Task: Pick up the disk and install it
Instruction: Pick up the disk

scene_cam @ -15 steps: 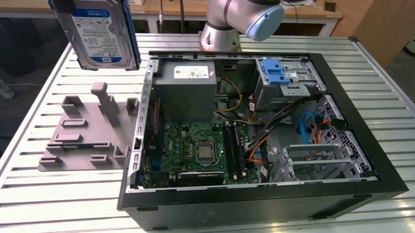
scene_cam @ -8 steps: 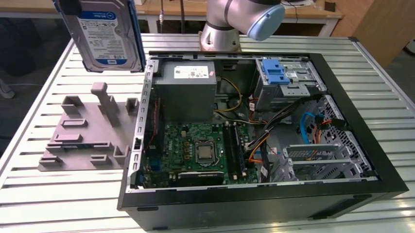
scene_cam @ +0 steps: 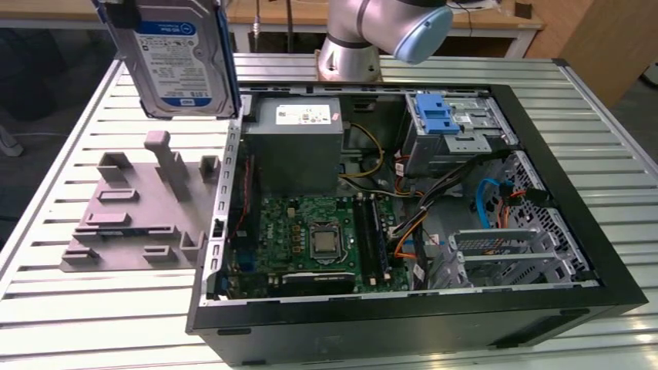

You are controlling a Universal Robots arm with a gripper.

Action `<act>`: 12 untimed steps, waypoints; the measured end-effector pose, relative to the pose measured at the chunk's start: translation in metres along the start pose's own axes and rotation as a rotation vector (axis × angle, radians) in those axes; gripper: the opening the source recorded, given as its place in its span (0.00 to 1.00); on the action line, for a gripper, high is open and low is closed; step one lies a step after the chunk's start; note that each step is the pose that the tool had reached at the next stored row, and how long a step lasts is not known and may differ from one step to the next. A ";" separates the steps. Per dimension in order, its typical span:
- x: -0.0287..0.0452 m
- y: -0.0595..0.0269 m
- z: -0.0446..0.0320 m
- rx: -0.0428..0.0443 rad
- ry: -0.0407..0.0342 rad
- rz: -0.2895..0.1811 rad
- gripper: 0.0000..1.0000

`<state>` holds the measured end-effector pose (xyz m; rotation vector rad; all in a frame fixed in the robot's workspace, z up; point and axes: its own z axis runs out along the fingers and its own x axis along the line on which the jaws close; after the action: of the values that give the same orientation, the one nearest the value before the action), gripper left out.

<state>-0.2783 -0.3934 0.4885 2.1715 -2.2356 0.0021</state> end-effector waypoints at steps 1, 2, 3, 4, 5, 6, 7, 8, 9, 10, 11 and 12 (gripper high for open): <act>0.0009 -0.0016 0.0000 0.0000 0.0000 0.000 0.36; 0.0017 -0.0031 0.0000 0.0000 0.0000 0.000 0.36; 0.0026 -0.0047 0.0000 -0.0001 0.0000 0.000 0.36; 0.0035 -0.0062 0.0001 0.0001 0.0000 0.000 0.36; 0.0044 -0.0078 0.0001 0.0000 -0.0001 0.000 0.36; 0.0053 -0.0093 0.0000 0.0000 -0.0001 0.000 0.36; 0.0062 -0.0108 0.0001 0.0000 0.0000 0.000 0.36; 0.0071 -0.0123 0.0001 -0.0001 0.0000 0.000 0.36; 0.0080 -0.0138 0.0000 -0.0001 0.0001 0.000 0.36; 0.0089 -0.0152 0.0001 -0.0001 0.0001 0.000 0.36; 0.0100 -0.0167 0.0001 -0.0001 0.0000 0.000 0.36; 0.0111 -0.0179 0.0002 0.0000 0.0000 0.000 0.36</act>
<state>-0.2607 -0.4051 0.4882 2.1715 -2.2356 0.0020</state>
